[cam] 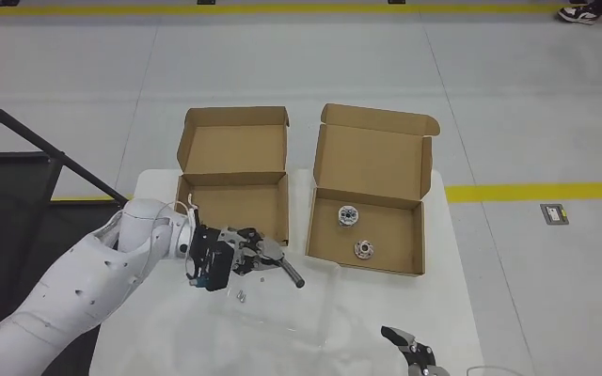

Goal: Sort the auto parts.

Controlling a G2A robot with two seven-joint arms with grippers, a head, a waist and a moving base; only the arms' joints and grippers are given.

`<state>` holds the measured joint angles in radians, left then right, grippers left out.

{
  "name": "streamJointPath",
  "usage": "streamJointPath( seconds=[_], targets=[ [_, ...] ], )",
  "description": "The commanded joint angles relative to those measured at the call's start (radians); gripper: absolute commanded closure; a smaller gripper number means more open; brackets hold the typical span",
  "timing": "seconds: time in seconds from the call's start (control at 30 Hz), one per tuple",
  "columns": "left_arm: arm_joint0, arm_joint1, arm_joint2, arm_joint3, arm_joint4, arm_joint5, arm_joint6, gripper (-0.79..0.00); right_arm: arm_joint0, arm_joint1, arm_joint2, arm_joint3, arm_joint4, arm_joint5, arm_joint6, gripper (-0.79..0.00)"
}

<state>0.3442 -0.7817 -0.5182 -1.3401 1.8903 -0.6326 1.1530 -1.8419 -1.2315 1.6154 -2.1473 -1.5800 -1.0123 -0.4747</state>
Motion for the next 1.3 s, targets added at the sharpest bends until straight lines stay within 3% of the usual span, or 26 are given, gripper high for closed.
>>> streamJointPath(
  seconds=[0.0, 0.23, 0.5, 0.63, 0.73, 0.93, 1.03, 1.27],
  targets=[
    [0.019, 0.0, -0.025, -0.002, -0.091, 0.026, 0.046, 0.0, 0.0, 0.0, 0.0, 0.0, 0.0, 0.0, 0.0, -0.785],
    [0.077, 0.012, -0.055, -0.028, -0.334, 0.099, 0.133, 0.0, 0.0, 0.0, 0.0, 0.0, 0.0, 0.0, 0.0, -0.785],
    [0.079, 0.044, -0.042, -0.004, -0.397, 0.073, 0.108, 0.0, 0.0, 0.0, 0.0, 0.0, 0.0, 0.0, 0.0, -0.785],
    [0.061, 0.053, -0.07, 0.062, -0.353, 0.018, 0.008, 0.0, 0.0, 0.0, 0.0, 0.0, 0.0, 0.0, 0.0, -0.785],
    [0.041, 0.051, -0.086, 0.097, -0.342, -0.037, -0.152, 0.0, 0.0, 0.0, 0.0, 0.0, 0.0, 0.0, 0.0, -0.785],
    [0.015, 0.031, -0.106, 0.174, -0.428, -0.12, -0.38, 0.0, 0.0, 0.0, 0.0, 0.0, 0.0, 0.0, 0.0, -0.785],
    [0.004, 0.012, -0.109, 0.236, -0.519, -0.173, -0.417, 0.0, 0.0, 0.0, 0.0, 0.0, 0.0, 0.0, 0.0, -0.785],
    [0.004, 0.012, -0.109, 0.236, -0.519, -0.173, -0.417, 0.0, 0.0, 0.0, 0.0, 0.0, 0.0, 0.0, 0.0, -0.785]
  ],
)
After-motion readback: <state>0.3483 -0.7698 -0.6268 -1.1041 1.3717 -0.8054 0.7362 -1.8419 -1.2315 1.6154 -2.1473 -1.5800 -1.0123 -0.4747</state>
